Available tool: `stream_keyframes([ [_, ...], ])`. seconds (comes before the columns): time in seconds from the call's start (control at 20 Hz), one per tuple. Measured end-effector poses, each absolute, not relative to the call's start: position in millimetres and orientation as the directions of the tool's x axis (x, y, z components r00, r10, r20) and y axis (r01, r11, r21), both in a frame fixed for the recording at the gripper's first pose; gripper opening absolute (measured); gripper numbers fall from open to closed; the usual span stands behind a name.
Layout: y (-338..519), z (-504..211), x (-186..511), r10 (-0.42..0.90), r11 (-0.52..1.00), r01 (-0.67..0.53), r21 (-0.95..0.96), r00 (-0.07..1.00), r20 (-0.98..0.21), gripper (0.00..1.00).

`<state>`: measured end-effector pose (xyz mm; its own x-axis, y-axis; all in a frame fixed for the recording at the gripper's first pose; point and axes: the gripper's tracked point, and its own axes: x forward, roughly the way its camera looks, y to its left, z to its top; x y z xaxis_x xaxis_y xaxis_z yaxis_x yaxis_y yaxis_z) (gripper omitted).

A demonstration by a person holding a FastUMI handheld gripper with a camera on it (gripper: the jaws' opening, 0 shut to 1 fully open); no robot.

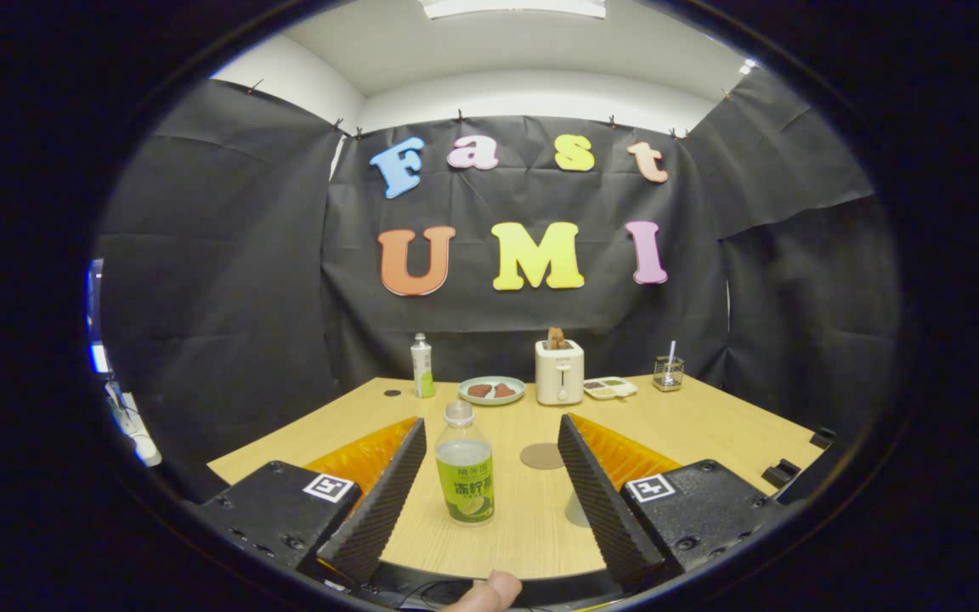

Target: Take the bottle from table, then pour the juice into the cup, finally place the bottle on the coaster

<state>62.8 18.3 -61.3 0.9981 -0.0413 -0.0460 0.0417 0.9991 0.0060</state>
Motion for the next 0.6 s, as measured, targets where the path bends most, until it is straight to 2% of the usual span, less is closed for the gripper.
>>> stream_keyframes([
  [0.35,18.9,-116.1,121.0,-0.058,0.998,0.054,-0.038,0.992,-0.110,1.00],
  [0.6,24.3,-132.2,151.8,-0.083,0.996,0.081,-0.036,0.993,-0.079,1.00],
])
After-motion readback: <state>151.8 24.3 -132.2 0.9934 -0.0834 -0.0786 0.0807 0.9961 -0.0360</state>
